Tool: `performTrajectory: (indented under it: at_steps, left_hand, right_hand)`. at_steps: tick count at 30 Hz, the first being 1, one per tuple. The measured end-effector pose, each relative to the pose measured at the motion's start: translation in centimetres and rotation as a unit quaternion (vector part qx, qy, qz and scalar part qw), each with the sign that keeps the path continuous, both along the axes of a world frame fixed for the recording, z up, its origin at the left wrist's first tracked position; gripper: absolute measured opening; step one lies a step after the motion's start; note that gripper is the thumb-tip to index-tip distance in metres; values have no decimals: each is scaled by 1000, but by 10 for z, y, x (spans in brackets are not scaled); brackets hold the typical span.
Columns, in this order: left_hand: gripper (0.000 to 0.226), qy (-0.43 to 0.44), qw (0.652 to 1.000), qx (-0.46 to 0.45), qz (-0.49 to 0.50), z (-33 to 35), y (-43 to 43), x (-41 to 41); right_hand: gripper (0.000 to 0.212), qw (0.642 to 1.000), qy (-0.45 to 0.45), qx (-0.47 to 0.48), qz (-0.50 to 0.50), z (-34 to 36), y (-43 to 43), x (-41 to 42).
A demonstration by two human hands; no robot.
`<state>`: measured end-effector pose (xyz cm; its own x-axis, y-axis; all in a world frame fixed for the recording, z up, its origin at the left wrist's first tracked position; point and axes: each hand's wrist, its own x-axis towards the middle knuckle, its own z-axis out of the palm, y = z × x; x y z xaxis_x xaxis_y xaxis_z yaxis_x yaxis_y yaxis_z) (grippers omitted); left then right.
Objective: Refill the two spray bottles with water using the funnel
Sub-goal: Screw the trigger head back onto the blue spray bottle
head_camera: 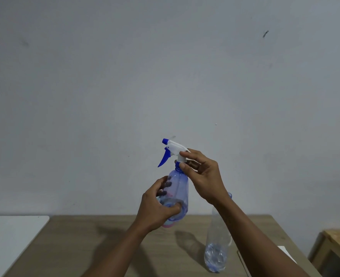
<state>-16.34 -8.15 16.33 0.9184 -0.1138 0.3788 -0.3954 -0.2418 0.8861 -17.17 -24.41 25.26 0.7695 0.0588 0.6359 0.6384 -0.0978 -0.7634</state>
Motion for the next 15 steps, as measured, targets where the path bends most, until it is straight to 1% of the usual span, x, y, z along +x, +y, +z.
performTrajectory:
  at_steps: [2,4,9,12,15]
  left_hand:
    - [103,10,1000,-13,0,0,-1,-2]
    - [95,20,999,-28,-10,2,-2,-4]
    - [80,73,992,-56,-91,14,3,-11]
    - [87,102,984,-76,-126,16,9,-12]
    - [94,108,983,-69,-128,18,14,-12]
  right_hand:
    - [36,1000,-5,-6,-3,1,2,-2]
    - [37,1000,-10,-11,-5,2,2,-3]
    - [34,1000,1,-2,8,10,-2,-7]
    - [35,1000,2,-14,21,14,-2,-10]
    - [31,999,23,-12,40,15,-5,-11]
